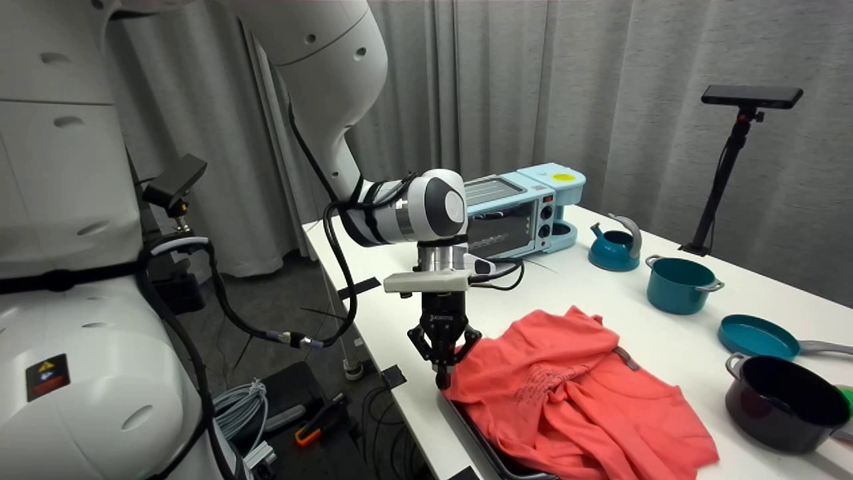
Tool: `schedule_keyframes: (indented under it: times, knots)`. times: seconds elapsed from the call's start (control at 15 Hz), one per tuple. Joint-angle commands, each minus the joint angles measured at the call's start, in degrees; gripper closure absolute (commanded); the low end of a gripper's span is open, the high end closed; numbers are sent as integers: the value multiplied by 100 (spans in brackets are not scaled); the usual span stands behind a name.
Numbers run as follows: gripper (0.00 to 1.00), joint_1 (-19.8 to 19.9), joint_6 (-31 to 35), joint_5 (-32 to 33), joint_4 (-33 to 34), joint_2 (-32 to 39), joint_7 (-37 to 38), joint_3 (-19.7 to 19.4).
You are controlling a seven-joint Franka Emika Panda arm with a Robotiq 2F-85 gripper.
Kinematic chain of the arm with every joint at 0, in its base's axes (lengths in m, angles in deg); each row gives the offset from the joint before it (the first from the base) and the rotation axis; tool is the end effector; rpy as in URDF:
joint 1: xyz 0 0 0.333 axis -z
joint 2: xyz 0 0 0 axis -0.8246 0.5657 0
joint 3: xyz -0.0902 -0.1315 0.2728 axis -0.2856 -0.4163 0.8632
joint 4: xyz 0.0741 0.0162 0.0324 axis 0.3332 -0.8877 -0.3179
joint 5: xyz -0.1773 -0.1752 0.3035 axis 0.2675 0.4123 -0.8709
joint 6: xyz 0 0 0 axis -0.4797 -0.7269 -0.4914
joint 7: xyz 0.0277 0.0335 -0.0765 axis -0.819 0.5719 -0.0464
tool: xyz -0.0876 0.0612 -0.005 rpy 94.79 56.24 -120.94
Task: Fold the cloth on the table
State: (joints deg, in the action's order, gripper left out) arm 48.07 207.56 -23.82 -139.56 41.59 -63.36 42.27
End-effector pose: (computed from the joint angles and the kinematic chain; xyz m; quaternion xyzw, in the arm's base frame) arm 0.4164 0.0591 0.1917 0.9190 0.2543 -0.2455 0.1745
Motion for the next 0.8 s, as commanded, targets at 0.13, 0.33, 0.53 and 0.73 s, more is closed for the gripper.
schedule_keyframes:
  times: [0.13, 0.33, 0.53, 0.73]
  knots:
    - [100, 198, 166, 143, 127, -220, -11, -114]
    - [100, 309, 204, 440, 401, -368, 196, -314]
    - [100, 457, 240, 696, 745, -506, 467, -514]
    - [100, 653, 304, 899, 1132, -558, 801, -705]
